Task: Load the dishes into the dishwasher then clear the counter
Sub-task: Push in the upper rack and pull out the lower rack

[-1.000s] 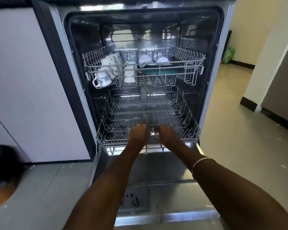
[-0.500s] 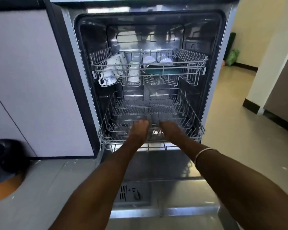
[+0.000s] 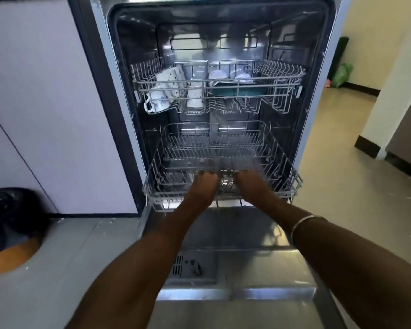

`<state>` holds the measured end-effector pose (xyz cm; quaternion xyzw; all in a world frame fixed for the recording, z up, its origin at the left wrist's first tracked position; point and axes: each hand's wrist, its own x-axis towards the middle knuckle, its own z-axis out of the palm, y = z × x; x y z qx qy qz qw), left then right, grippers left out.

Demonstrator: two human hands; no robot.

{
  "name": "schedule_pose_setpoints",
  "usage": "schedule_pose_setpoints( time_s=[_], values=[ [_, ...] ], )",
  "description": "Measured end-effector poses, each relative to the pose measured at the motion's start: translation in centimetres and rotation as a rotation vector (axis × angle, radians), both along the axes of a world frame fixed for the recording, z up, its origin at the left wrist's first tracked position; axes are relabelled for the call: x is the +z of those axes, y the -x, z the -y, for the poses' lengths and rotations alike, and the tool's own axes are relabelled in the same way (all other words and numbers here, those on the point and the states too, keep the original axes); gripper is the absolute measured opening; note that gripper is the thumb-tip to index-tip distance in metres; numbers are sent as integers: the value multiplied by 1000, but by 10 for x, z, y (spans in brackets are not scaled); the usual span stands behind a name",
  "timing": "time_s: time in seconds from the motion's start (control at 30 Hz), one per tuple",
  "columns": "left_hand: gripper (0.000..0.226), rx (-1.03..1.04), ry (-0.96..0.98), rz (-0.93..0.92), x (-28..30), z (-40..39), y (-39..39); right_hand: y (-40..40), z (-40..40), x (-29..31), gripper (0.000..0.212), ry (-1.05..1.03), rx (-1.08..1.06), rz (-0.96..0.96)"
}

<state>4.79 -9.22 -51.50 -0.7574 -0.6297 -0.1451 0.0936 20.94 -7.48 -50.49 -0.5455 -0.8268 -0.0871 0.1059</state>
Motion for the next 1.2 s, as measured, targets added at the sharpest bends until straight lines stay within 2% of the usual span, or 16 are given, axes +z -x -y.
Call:
schedule_pose_setpoints(
  time_s=[0.07,0.13,0.37,0.43,0.53,0.6,0.77,0.9,1.07,1.2],
  values=[
    [28,21,90,18,-14,12,0,-4,10,-12,27,6,31,9],
    [26,51,100,71,-18,14,1,-8,12,-13,26,6,64,21],
    [26,-51,-39,89,-37,16,9,-12,9,-22,27,27,74,-70],
    [28,-103,-58,148,-38,15,10,-17,4,-27,29,50,78,-134],
    [21,-62,-73,309,-37,22,18,-21,9,-34,39,111,57,-291],
    [18,-32,-96,412,-48,27,20,-24,10,-38,32,100,61,-351],
    [18,63,-139,362,-54,25,21,-19,5,-46,23,53,61,-402],
    [18,62,-157,307,-51,18,20,-17,2,-50,30,5,40,-461],
    [36,174,-62,256,-31,-6,17,-8,-25,-36,32,-16,26,-438],
    [29,201,-7,266,-11,-50,22,4,-66,-20,27,24,39,-478]
  ],
)
